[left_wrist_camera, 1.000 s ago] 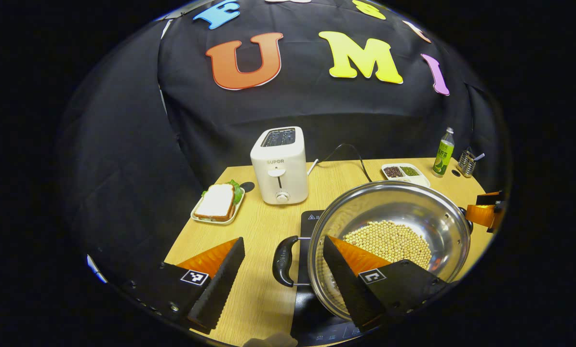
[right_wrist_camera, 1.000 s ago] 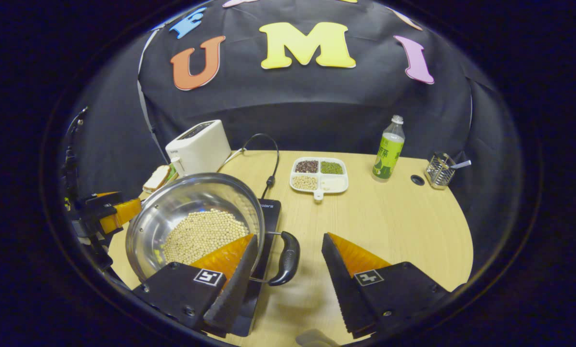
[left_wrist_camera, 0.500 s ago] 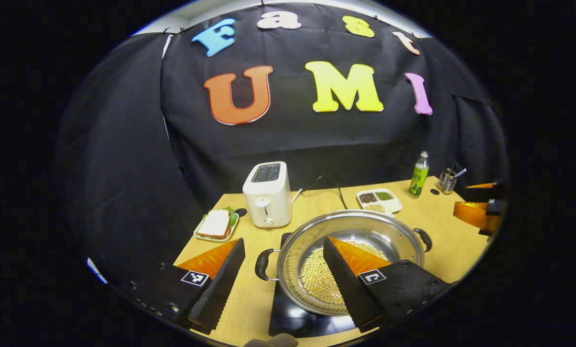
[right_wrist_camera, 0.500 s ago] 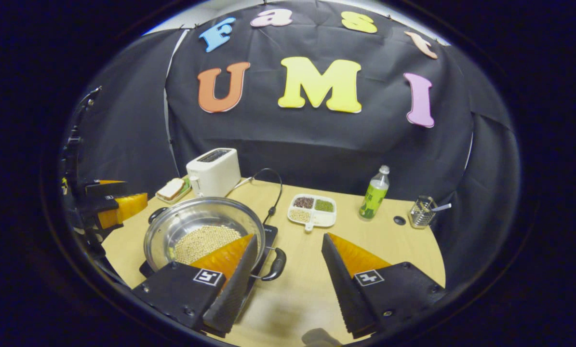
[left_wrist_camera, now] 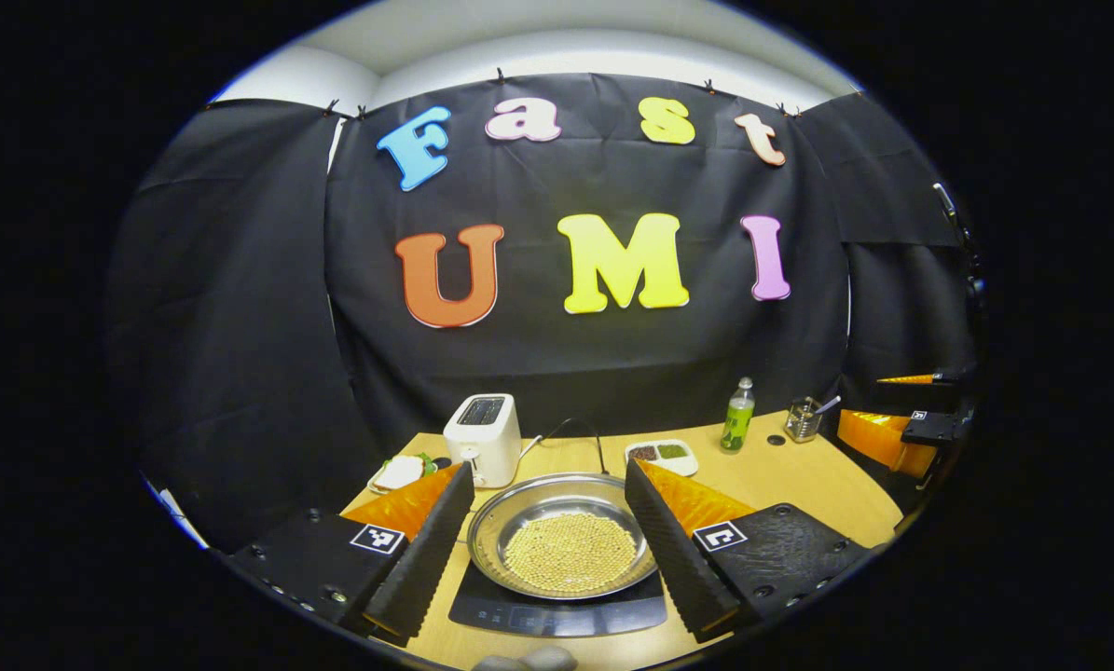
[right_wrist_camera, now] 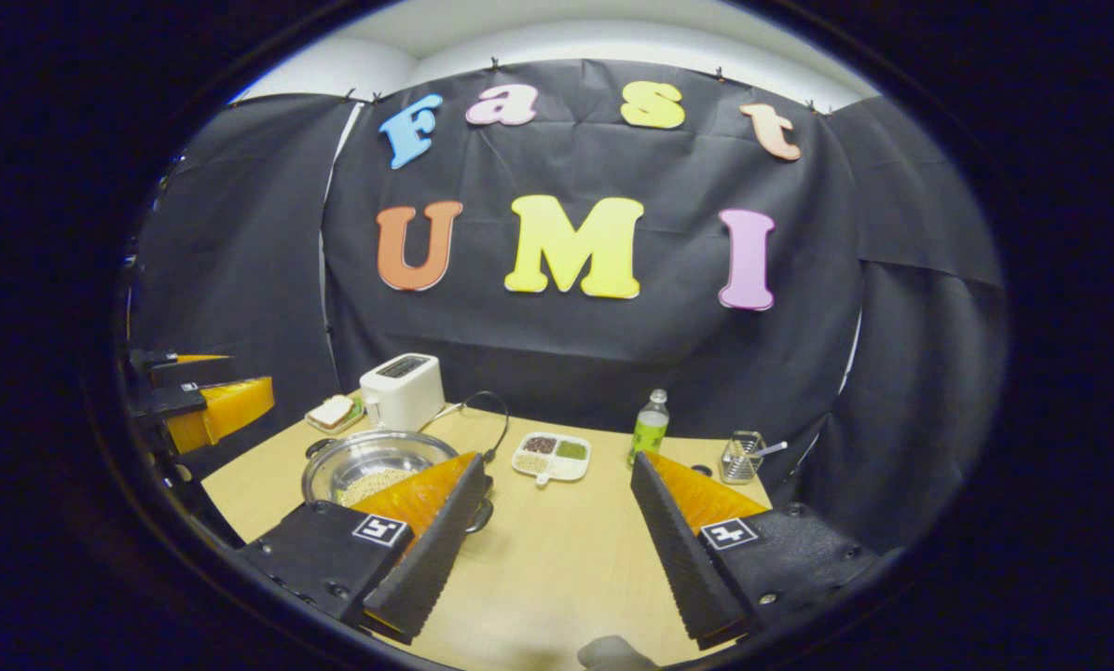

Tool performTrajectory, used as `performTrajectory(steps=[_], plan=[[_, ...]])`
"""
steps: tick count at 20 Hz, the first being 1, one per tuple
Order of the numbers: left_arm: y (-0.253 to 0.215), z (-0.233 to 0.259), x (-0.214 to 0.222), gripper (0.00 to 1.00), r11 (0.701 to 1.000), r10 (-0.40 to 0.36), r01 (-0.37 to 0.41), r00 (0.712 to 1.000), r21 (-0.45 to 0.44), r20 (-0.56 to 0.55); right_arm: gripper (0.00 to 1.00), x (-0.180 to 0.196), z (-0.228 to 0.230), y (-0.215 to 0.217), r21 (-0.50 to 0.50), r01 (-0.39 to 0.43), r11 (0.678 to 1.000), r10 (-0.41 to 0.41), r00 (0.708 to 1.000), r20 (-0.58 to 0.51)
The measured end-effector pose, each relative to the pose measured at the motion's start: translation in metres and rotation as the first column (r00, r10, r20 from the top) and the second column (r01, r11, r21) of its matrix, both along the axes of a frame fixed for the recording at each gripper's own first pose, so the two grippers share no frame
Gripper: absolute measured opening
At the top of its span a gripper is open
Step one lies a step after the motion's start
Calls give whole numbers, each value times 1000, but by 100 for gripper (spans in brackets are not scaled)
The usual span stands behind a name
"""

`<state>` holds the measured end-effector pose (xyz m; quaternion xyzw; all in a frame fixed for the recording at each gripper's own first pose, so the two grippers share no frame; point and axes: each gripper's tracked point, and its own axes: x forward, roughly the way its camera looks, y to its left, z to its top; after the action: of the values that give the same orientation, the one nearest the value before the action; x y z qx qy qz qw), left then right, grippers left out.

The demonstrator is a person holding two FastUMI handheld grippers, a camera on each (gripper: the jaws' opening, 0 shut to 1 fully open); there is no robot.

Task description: First push the handle of the pot to place it horizontally, then grasp the pot with both hands and set it on the induction cooktop.

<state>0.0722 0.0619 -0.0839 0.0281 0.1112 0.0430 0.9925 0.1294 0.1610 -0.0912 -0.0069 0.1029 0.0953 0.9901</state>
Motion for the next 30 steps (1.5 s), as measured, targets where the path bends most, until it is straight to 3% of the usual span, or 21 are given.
performTrajectory(steps=[6, 15, 22, 30], plan=[[-87, 49, -52, 96, 999, 2, 1, 996, -32, 90, 100, -55, 51, -95, 53, 29, 998, -34, 995, 98], [-176, 100, -102, 96, 999, -24, 29, 982, -24, 186, 100, -113, 70, -216, 127, 100, 987, -118, 983, 142], [-213, 114, -118, 96, 998, -45, 53, 976, -31, 214, 100, -139, 67, -254, 117, 126, 985, -143, 978, 150], [-210, 111, -121, 96, 999, -40, 47, 976, -28, 213, 100, -149, 69, -255, 122, 122, 985, -140, 978, 151]])
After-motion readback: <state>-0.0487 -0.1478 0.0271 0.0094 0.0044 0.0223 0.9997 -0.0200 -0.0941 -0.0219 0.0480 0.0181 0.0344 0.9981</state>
